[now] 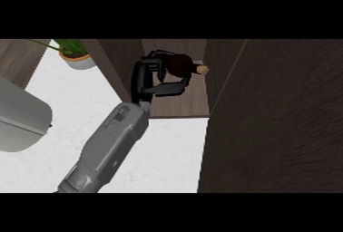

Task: Pick up the wine, place it into the cabinet and close the cabinet

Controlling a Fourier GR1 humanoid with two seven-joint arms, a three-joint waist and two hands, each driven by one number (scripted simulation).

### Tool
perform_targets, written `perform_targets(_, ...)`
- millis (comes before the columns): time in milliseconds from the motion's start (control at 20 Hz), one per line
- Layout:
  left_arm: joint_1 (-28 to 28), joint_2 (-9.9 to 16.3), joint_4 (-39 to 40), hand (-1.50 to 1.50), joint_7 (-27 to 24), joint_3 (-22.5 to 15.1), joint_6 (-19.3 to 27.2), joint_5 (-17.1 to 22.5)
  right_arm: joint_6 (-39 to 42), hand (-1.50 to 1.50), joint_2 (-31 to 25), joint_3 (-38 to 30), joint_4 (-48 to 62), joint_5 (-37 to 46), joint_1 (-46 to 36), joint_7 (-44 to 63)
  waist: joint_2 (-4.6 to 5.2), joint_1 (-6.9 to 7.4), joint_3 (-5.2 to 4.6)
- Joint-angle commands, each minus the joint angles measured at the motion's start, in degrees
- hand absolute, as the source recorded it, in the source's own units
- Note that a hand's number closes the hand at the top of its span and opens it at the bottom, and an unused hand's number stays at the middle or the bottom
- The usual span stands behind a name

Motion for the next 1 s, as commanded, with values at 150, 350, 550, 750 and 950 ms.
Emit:
perform_targets(150, -7.3, -0.3, 11.8, 1.50, -3.2, 4.9, -3.3, 0.9, 0.2, -1.50, 1.3, 0.6, -1.0, -0.3, 1.4, -2.9, 0.17, -0.01, 0.00)
perform_targets(350, -9.5, -0.3, 14.6, 1.50, -7.5, 2.8, 0.8, 1.9, 0.3, -1.50, -0.1, -2.1, -3.1, -4.5, -0.5, 0.6, 0.21, -0.63, 0.00)
perform_targets(550, -12.7, 0.0, 20.9, 1.50, -12.1, 7.5, -0.6, -0.2, 1.4, -1.50, -1.1, -4.4, -1.6, -6.3, -0.2, 0.0, 0.36, -0.51, 0.01)
perform_targets(750, -16.7, 1.5, 26.9, 1.50, -14.4, 10.4, -1.6, 0.1, 1.9, -1.50, 0.4, -0.4, -2.2, -2.5, 1.1, -1.4, 0.72, -1.47, -0.02)
perform_targets(950, -18.9, -0.3, 29.1, 1.50, -13.8, 11.1, -1.0, 0.6, 1.3, -1.50, -0.8, -3.6, -1.8, -6.1, -1.9, 1.2, 0.63, -1.26, -0.01)
